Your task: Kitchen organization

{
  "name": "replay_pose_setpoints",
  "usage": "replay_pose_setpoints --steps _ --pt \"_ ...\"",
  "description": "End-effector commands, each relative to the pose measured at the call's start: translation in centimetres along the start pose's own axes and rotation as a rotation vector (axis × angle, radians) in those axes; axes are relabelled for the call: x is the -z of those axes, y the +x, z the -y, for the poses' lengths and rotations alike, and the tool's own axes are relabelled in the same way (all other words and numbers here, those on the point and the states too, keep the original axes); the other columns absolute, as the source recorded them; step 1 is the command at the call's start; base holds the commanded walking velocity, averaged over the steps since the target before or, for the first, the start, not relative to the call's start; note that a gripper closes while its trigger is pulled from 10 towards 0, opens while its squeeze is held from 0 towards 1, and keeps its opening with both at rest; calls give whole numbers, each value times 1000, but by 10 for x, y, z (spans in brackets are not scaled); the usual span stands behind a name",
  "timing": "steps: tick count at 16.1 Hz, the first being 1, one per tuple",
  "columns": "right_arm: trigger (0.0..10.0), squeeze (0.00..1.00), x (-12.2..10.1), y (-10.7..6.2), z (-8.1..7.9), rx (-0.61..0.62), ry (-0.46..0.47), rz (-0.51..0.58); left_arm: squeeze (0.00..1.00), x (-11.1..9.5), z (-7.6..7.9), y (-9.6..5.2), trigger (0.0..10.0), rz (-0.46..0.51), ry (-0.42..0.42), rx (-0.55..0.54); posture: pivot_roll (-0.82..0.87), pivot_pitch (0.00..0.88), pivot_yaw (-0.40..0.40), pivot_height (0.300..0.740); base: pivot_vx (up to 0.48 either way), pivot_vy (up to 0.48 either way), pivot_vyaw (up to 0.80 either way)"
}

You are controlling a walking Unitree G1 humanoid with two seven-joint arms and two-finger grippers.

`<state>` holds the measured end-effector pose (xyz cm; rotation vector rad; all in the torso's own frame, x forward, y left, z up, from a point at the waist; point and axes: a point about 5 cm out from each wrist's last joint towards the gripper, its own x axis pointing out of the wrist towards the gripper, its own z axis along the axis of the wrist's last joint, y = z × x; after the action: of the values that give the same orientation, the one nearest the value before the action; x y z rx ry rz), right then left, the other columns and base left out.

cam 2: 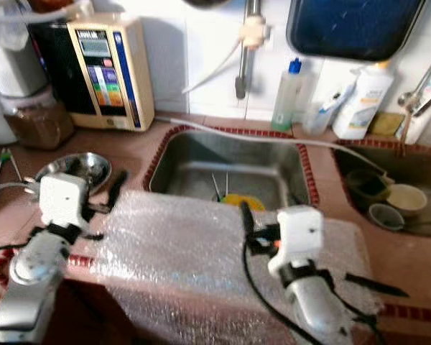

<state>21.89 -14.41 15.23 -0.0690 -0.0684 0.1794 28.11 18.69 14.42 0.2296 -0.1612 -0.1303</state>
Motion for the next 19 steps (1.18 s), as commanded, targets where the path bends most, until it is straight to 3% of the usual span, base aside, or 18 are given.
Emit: replay_pose_setpoints --steps 1,7,10,13,15,19 --pt "10000 0 -4 1 1 -3 -21 17 0 -1 -1 5 10000 3 5 -5 71 0 22 740 0 0 0" --pt "10000 0 -6 3 -14 -90 5 13 0 4 -11 24 10000 -33 -45 -87 64 0 26 740 0 0 0" --pt "10000 0 0 -1 -32 -232 24 -40 0 17 -31 33 10000 -93 -105 -218 58 0 23 740 0 0 0" --pt "10000 0 11 -8 -44 -381 112 -155 0 27 -54 35 10000 -147 -209 -348 56 0 19 740 0 0 0" --pt "10000 0 14 -10 -42 -409 125 -177 0 30 -52 35 10000 -157 -235 -357 57 0 16 740 0 0 0" --pt "10000 0 11 -9 -46 -460 251 -191 0 44 -60 29 10000 -216 -296 -429 65 0 6 740 0 0 0"
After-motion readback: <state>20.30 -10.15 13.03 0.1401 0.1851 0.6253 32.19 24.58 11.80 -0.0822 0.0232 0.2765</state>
